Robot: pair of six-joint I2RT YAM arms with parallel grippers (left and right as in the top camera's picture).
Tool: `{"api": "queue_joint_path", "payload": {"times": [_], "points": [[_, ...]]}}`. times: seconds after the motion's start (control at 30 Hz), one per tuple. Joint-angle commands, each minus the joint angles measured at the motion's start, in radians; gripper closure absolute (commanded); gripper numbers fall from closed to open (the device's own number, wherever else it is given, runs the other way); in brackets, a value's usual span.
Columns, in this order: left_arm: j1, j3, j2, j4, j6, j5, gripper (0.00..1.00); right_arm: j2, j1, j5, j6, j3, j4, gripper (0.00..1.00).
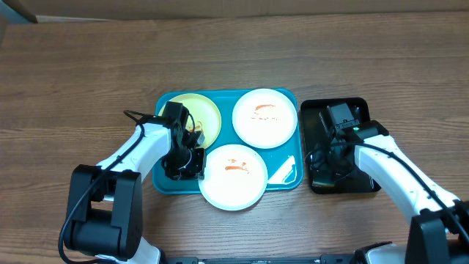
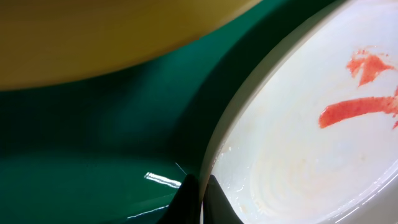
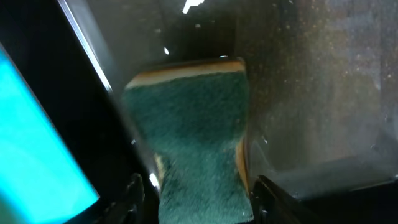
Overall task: Clean dirty plates on tray and stack at the side
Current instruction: 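Reach the right gripper into the black tray and grasp the sponge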
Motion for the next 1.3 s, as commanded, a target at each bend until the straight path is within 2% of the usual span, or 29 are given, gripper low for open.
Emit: {"api": "queue_joint_path", "payload": {"times": [0.0, 0.57, 0.8, 0.93, 1.1, 1.27], "points": [[-0.003, 0.001, 0.010, -0.001, -0.014, -0.026, 0.96, 0.024, 0.005, 0.034, 0.026, 0.010, 0.014, 0.44], [-0.003, 0.001, 0.010, 0.001, -0.014, -0.026, 0.95, 0.029, 0.005, 0.013, 0.025, -0.052, 0.072, 0.44], [-0.003, 0.001, 0.010, 0.002, -0.014, -0.026, 0.95, 0.029, 0.005, -0.026, 0.025, -0.119, 0.144, 0.45], [-0.003, 0.001, 0.010, 0.002, -0.014, -0.026, 0.95, 0.029, 0.005, 0.003, 0.025, -0.117, 0.149, 0.46], [-0.003, 0.001, 0.010, 0.003, -0.014, -0.026, 0.95, 0.029, 0.004, 0.069, 0.025, -0.080, 0.095, 0.39], [-0.003, 0.001, 0.010, 0.002, -0.014, -0.026, 0.94, 0.029, 0.004, 0.071, 0.025, -0.016, 0.059, 0.39]]}}
